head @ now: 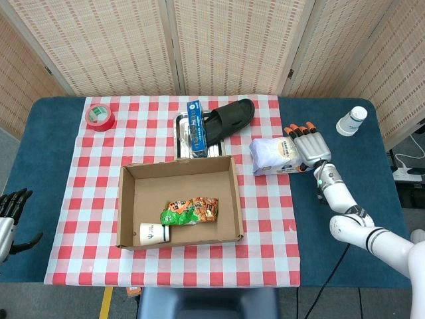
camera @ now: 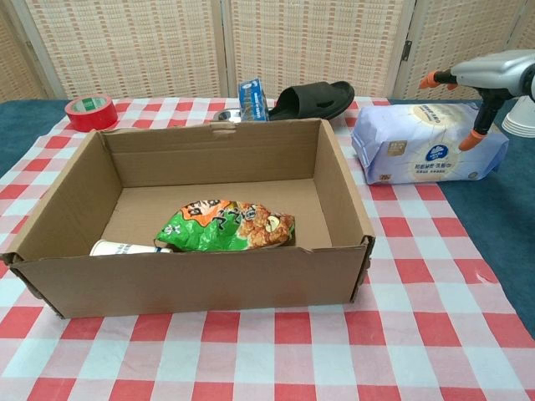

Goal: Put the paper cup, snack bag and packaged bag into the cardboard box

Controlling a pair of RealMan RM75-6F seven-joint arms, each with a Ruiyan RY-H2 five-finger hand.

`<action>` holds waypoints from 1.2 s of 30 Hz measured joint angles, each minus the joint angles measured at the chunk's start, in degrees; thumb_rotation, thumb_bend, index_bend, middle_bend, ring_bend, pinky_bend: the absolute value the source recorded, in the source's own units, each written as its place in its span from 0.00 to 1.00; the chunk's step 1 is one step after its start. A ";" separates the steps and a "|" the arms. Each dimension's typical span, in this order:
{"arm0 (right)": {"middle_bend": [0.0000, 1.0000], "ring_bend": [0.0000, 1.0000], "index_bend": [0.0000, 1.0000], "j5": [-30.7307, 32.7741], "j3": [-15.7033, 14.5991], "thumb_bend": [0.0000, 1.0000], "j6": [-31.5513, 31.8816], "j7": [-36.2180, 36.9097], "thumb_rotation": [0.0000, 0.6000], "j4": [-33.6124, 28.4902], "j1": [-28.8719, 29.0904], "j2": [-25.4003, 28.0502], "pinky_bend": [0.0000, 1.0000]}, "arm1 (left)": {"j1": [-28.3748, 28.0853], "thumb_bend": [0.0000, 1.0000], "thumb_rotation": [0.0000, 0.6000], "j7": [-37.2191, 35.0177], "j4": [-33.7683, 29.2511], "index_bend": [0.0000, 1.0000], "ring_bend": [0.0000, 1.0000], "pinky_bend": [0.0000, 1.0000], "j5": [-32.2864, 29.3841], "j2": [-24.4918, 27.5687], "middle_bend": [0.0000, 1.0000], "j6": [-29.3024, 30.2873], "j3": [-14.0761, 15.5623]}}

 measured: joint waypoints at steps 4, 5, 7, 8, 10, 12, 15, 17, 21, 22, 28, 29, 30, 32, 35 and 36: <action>0.00 0.00 0.00 -0.57 0.05 0.00 -1.87 0.97 1.00 3.36 0.71 -2.22 0.00 | 0.06 0.22 1.00 -0.14 0.04 0.00 0.00 0.00 -0.04 0.02 0.00 0.08 -0.04; 0.00 0.00 0.00 -0.65 0.06 0.00 -2.47 1.25 1.00 4.43 0.91 -2.91 0.00 | 0.06 0.22 1.00 -0.17 0.05 0.00 0.00 0.00 -0.05 0.02 0.00 0.07 -0.04; 0.00 0.00 0.00 -0.71 0.09 0.00 -3.40 1.68 1.00 6.07 1.18 -3.97 0.00 | 0.06 0.22 1.00 -0.22 0.07 0.00 0.00 0.00 -0.03 0.04 0.00 0.04 -0.03; 0.00 0.00 0.00 -0.69 0.10 0.00 -4.08 1.97 1.00 7.18 1.34 -4.69 0.00 | 0.06 0.22 1.00 -0.25 0.07 0.00 0.00 0.00 -0.03 0.05 0.00 0.03 -0.03; 0.00 0.00 0.00 -0.58 0.08 0.00 -5.17 2.31 1.00 8.89 1.55 -5.74 0.00 | 0.06 0.22 1.00 -0.34 0.11 0.00 0.00 0.00 -0.01 0.06 0.00 0.03 -0.02; 0.00 0.00 0.00 -0.38 0.04 0.00 -6.45 2.62 1.00 10.96 1.78 -7.00 0.00 | 0.08 0.22 1.00 -0.50 0.17 0.00 0.00 0.00 0.01 0.07 0.00 0.05 -0.02; 0.02 0.00 0.07 -0.47 0.08 0.00 -7.48 3.30 1.00 13.73 2.03 -9.02 0.02 | 0.14 0.22 1.00 -0.79 0.28 0.00 0.00 0.00 -0.01 0.10 0.00 0.18 -0.08; 0.10 0.05 0.21 -1.35 0.15 0.00 -6.65 3.84 1.00 14.97 2.00 -10.12 0.09 | 0.15 0.22 1.00 -0.97 0.37 0.00 0.00 0.00 -0.05 0.12 0.00 0.16 -0.10; 0.25 0.21 0.53 -3.97 0.26 0.00 -3.80 5.49 1.00 17.56 1.65 -12.39 0.26 | 0.13 0.22 1.00 -1.05 0.38 0.00 0.00 0.00 0.08 0.13 0.00 0.18 -0.08; 0.28 0.24 0.57 -4.76 0.26 0.01 -3.05 5.98 1.00 18.23 1.54 -12.92 0.30 | 0.14 0.22 1.00 -1.05 0.36 0.00 0.00 0.00 0.15 0.14 0.00 0.25 -0.07; 0.45 0.43 0.78 -10.90 -0.40 0.08 2.76 10.02 1.00 21.95 0.55 -15.55 0.57 | 0.16 0.22 1.00 -1.00 0.33 0.00 0.00 0.00 0.16 0.16 0.00 0.23 -0.04; 0.47 0.45 0.81 -12.14 -0.61 0.09 3.81 11.00 1.00 22.54 0.32 -15.84 0.60 | 0.16 0.22 1.00 -1.00 0.32 0.00 0.00 0.00 0.19 0.16 0.00 0.26 -0.04; 0.49 0.46 0.83 -13.00 -0.77 0.10 4.55 11.70 1.00 22.88 0.15 -15.97 0.62 | 0.17 0.22 1.00 -1.04 0.30 0.00 0.00 0.00 0.21 0.18 0.00 0.29 -0.04; 0.50 0.47 0.85 -14.66 -1.03 0.10 6.09 12.86 1.00 23.17 -0.27 -15.91 0.63 | 0.23 0.22 1.00 -1.11 0.28 0.00 0.00 0.00 0.23 0.23 0.00 0.40 -0.04; 0.50 0.47 0.86 -15.59 -0.91 0.10 7.74 13.13 1.00 21.86 -0.64 -14.64 0.63 | 0.26 0.22 1.00 -1.16 0.32 0.00 0.00 0.00 0.21 0.25 0.00 0.43 -0.06; 0.50 0.47 0.86 -15.71 -0.76 0.10 8.16 13.02 1.00 21.07 -0.71 -14.04 0.63 | 0.25 0.22 1.00 -1.15 0.32 0.00 0.00 0.00 0.20 0.25 0.00 0.43 -0.06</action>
